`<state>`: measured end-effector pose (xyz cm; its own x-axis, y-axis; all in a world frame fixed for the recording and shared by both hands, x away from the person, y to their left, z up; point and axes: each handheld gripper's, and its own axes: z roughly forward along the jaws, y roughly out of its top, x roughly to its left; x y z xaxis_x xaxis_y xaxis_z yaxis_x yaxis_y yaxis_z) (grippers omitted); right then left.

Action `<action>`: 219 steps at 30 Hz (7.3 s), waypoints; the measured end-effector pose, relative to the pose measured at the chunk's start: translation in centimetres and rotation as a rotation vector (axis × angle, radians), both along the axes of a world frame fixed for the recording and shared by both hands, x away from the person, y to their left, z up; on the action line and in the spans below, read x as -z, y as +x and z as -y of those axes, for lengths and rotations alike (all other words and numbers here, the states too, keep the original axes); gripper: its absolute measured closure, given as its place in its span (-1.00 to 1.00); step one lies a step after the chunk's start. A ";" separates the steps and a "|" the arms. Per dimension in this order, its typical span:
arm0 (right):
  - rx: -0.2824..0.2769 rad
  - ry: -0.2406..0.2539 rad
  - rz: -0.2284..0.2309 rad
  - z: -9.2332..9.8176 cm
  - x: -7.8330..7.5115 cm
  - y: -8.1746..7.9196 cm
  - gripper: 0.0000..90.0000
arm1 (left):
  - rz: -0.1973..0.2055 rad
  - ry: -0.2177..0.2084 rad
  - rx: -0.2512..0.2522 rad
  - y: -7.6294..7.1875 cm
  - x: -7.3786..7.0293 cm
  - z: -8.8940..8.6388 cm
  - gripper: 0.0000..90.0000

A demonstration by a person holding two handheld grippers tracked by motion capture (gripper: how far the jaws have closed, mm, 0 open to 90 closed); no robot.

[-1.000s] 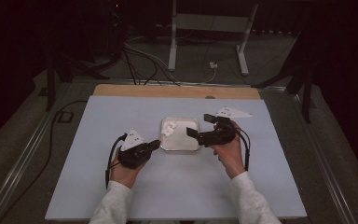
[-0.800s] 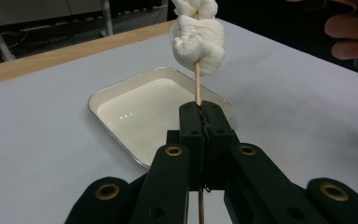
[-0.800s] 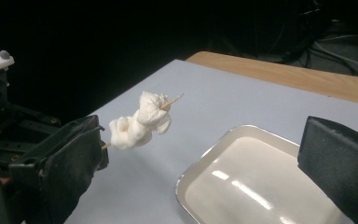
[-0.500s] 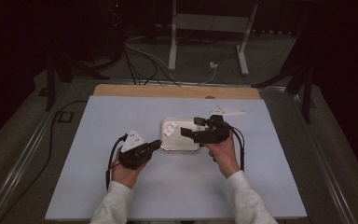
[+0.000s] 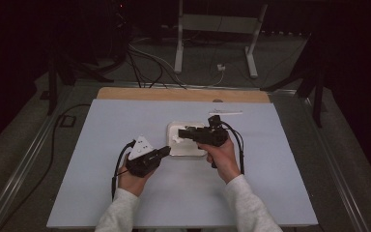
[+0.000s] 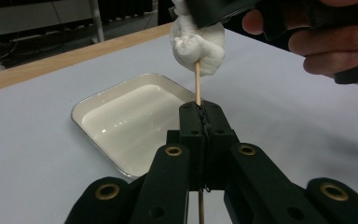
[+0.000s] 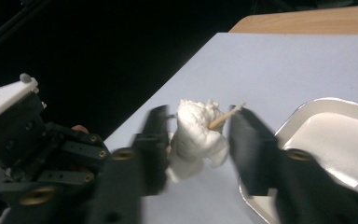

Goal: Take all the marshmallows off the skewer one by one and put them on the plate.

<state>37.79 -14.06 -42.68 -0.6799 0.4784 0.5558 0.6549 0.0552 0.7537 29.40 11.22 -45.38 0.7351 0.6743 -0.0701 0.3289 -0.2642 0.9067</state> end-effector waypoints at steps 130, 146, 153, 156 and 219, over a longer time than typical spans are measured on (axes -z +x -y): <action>0.115 -0.068 0.028 4.3 -1.1 0.4 0.79 | -0.033 0.011 -0.014 0.7 1.0 -0.9 1.00; 0.169 -0.270 0.042 3.4 2.2 0.7 0.75 | -0.037 -0.004 -0.026 0.7 0.9 -1.1 1.00; 0.172 -0.371 0.038 2.6 4.3 0.9 0.74 | -0.037 -0.005 -0.027 0.7 0.9 -1.1 1.00; 0.178 -0.385 0.022 2.6 5.1 1.0 0.74 | -0.037 -0.007 -0.028 0.7 0.8 -1.1 1.00; -0.112 -0.002 -0.063 -2.5 2.1 -0.5 0.20 | -0.031 -0.070 0.015 0.4 0.4 -0.6 1.00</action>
